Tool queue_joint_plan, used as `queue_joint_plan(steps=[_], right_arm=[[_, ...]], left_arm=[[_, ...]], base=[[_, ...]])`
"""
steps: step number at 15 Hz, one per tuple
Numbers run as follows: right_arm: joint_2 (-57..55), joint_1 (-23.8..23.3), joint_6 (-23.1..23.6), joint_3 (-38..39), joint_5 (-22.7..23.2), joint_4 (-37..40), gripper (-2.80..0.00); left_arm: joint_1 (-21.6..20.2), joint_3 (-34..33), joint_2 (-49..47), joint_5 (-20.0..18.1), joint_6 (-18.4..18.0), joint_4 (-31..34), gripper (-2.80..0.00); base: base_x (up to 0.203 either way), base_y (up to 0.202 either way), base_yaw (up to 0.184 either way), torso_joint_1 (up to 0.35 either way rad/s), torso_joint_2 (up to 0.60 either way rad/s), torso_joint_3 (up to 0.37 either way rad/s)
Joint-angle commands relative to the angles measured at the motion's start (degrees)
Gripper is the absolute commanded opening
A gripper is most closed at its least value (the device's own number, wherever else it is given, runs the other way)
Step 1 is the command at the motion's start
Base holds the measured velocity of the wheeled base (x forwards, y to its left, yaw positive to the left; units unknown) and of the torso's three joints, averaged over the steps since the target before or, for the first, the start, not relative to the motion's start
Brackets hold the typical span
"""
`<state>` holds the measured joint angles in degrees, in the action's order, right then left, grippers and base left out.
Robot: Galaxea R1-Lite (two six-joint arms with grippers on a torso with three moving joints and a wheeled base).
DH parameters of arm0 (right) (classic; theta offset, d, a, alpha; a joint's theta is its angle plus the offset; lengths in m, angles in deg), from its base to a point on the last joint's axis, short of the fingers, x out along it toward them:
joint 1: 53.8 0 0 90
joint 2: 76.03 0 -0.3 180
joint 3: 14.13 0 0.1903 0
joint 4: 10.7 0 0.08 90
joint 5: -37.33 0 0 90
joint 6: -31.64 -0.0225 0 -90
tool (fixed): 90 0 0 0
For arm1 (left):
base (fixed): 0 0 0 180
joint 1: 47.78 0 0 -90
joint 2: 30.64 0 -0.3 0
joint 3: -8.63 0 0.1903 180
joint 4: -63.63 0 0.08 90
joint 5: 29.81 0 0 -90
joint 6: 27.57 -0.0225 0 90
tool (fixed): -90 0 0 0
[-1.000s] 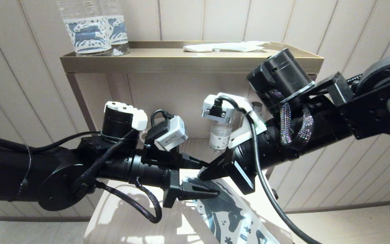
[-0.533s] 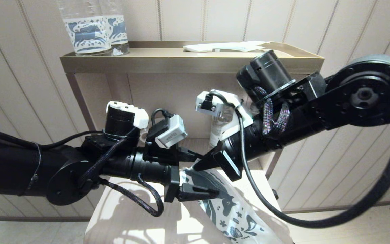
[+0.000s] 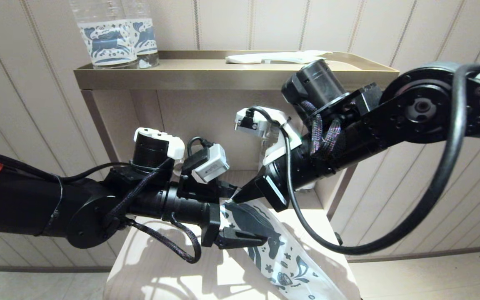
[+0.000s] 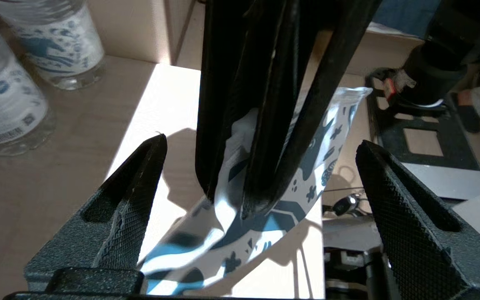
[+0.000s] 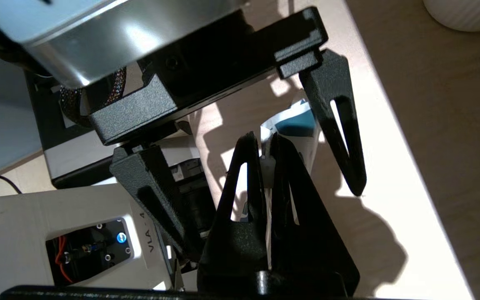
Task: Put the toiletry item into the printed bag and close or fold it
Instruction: Hand it to the other hand
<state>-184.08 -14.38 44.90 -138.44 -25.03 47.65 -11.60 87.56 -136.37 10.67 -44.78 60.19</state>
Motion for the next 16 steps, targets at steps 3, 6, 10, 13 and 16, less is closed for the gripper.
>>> queue_joint_plan(steps=[3,6,10,13,16], right_arm=[[0.3,0.0,0.1,0.1,2.1,0.3,-2.80],[0.5,-0.6,0.0,-0.2,4.1,0.8,-2.80],[0.5,-0.7,0.1,-1.0,4.5,2.3,-2.80],[0.5,-0.7,0.2,-1.1,4.5,2.3,-2.80],[0.6,-0.7,0.2,-1.3,4.5,2.3,-2.80]], left_arm=[[0.0,0.0,0.4,-3.3,0.0,0.0,0.00],[0.0,0.2,0.2,-3.5,-0.1,-0.2,0.00],[0.0,-0.1,0.3,-4.3,-0.2,-0.5,0.00],[-0.1,-0.1,0.5,-4.2,-0.2,-1.0,-2.80],[0.0,-0.2,0.3,-4.2,-0.4,-1.1,-2.80]], base=[[0.000,0.000,0.000,0.000,0.00,0.000],[0.000,0.000,0.000,0.000,0.00,0.000],[0.000,0.000,0.000,0.000,0.00,0.000],[0.000,0.000,0.000,0.000,0.00,0.000],[0.000,0.000,0.000,0.000,0.00,0.000]])
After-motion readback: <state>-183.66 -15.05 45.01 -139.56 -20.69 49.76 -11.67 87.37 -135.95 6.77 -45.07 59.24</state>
